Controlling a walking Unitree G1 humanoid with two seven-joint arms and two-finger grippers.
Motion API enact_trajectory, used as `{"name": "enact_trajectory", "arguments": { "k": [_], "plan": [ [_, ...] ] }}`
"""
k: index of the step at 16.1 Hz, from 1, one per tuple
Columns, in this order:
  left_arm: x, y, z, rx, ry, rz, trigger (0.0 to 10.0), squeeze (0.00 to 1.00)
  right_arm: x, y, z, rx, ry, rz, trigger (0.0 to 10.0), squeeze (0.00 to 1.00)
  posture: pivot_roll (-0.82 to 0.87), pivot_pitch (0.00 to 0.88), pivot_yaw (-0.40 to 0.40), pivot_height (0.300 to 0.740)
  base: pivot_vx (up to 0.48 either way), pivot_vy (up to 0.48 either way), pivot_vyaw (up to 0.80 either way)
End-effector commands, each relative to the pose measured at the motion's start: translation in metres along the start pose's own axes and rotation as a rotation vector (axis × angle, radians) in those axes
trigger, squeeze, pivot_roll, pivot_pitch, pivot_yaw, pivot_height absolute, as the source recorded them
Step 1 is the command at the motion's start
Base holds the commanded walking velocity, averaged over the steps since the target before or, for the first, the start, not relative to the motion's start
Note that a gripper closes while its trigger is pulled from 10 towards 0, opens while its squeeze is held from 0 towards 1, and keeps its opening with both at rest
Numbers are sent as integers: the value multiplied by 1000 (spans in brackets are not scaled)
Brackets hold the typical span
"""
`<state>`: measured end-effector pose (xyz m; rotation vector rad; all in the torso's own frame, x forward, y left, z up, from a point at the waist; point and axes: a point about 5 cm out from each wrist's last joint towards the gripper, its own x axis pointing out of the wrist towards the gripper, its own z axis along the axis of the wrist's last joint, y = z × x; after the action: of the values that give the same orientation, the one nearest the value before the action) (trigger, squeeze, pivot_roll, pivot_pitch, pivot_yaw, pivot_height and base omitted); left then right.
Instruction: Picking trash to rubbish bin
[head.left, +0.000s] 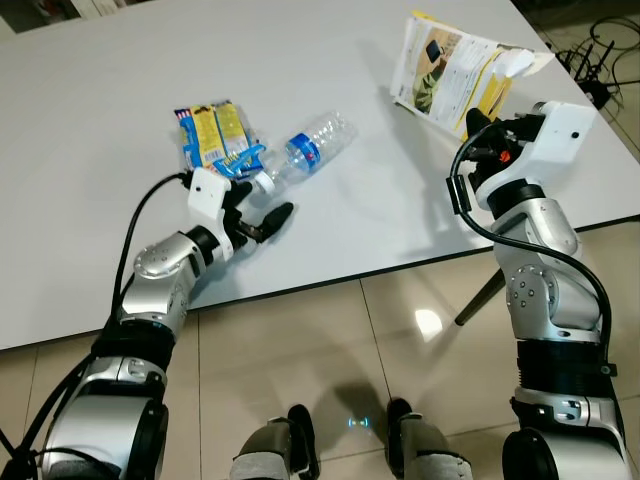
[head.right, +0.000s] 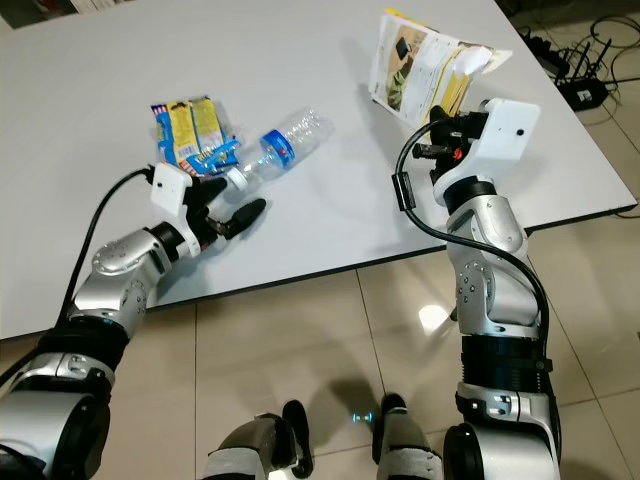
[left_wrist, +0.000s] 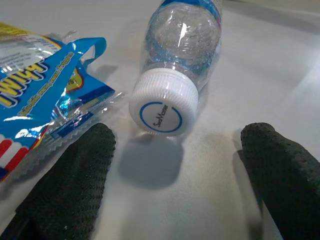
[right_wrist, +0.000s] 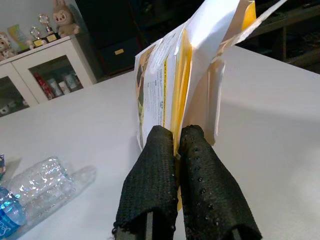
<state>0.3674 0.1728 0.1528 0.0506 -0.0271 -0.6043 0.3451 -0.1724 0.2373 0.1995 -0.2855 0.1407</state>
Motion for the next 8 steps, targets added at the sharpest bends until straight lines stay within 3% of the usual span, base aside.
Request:
{"name": "enact_trajectory", "arguments": {
  "k": [1, 8],
  "plan": [
    [-7, 0, -17, -26, 70, -5, 10000, 0, -4, 0, -1, 10, 8, 2, 10000, 0, -126, 326, 134, 740, 0, 0, 0],
    [12, -12, -2, -34, -2, -52, 10000, 0, -7, 1, 0, 9, 19, 5, 10000, 0, -134, 332, 135, 740, 0, 0, 0]
  ]
}}
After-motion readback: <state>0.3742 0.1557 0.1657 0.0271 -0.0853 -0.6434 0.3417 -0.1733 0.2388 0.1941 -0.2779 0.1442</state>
